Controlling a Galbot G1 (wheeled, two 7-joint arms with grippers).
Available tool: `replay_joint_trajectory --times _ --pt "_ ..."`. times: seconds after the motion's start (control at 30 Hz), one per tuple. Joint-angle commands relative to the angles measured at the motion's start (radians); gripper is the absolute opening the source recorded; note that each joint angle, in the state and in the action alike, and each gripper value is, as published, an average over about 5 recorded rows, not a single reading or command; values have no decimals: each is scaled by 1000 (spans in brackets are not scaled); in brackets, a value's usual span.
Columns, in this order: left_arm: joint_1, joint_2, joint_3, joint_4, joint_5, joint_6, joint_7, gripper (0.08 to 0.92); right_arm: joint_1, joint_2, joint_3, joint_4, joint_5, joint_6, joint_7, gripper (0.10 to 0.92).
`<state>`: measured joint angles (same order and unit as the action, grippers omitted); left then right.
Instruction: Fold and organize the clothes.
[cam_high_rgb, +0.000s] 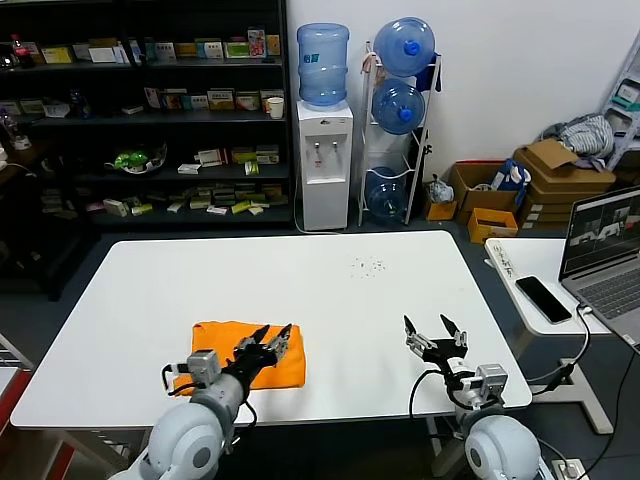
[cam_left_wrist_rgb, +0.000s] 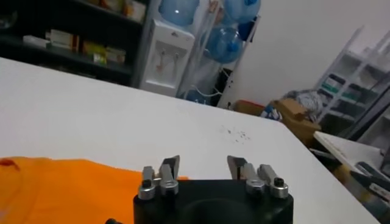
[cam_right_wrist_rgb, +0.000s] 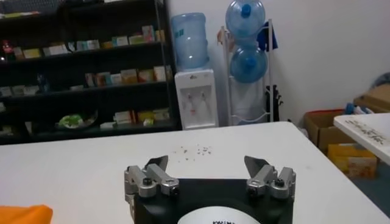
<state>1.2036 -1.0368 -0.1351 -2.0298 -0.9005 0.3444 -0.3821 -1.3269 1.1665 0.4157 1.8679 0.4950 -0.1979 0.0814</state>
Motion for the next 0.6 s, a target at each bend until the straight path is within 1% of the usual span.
replay_joint_trajectory --times 0.03,0.13,0.23,0.3,0.37,0.43,0.53,0.6 --pt "483 1 -460 75 324 -438 426 627 -140 9 83 -3 -82 173 -140 823" --pt "535 -57 -537 147 399 -630 493 713 -195 16 111 15 -100 218 -174 823" --pt "528 -139 -587 194 447 -748 548 786 -231 35 136 33 -127 251 -201 823" --pt "509 -194 -608 210 464 -789 580 813 -244 53 147 40 -144 270 -216 823" --pt "487 -243 -618 231 484 -823 607 820 -253 71 154 45 -161 289 -233 823" --pt "467 -277 -620 261 508 -852 628 822 -258 86 154 43 -178 307 -245 823" --pt "449 -311 -612 298 535 -880 649 822 -259 102 146 35 -202 328 -257 823" --pt "446 -320 -608 307 542 -886 655 823 -259 107 141 33 -208 332 -259 823"
